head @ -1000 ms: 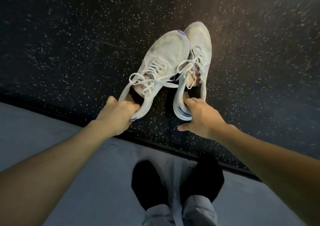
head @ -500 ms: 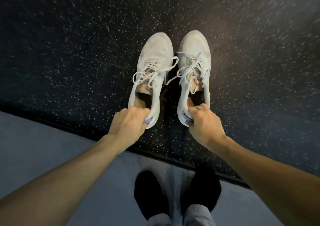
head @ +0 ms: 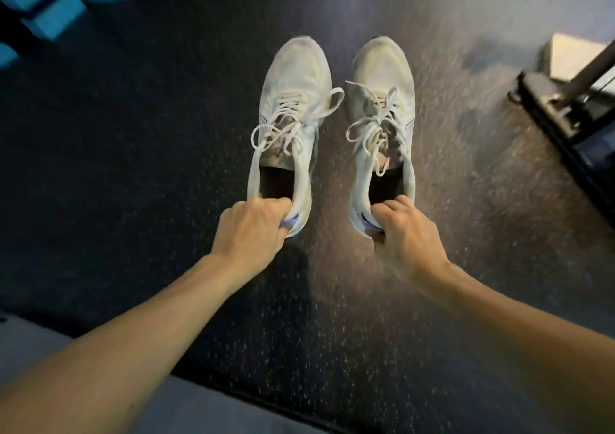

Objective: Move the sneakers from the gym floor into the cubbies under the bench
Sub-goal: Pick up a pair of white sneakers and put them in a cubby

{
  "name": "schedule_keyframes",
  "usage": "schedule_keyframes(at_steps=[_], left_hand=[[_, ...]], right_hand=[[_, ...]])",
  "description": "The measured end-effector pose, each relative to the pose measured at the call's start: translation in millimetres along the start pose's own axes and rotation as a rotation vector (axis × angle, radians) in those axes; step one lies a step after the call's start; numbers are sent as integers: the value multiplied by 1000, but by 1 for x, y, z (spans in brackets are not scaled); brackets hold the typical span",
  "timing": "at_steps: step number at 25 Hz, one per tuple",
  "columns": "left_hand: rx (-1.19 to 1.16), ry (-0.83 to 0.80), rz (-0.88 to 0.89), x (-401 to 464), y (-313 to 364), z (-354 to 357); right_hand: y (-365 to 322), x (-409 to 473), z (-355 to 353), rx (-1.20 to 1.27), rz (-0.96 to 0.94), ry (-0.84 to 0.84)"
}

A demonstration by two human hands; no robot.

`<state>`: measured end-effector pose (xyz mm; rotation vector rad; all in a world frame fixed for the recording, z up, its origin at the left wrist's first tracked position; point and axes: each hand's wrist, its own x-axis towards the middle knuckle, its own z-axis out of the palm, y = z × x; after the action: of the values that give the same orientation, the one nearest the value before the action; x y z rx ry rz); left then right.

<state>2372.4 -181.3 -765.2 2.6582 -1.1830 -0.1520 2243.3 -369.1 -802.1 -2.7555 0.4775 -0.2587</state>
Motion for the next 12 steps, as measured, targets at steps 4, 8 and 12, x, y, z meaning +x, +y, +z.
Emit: schedule_keyframes(at_steps=[4,8,12], left_hand=[[4,114,82,36,25,-147],[120,219,128,41,63,-304],[240,366,151,32,100,-451]], right_hand=[[-38,47,-140,-16,-79,186],[-83,76,-280,-32,-153,340],[-132,93,-415,-32,-227,458]])
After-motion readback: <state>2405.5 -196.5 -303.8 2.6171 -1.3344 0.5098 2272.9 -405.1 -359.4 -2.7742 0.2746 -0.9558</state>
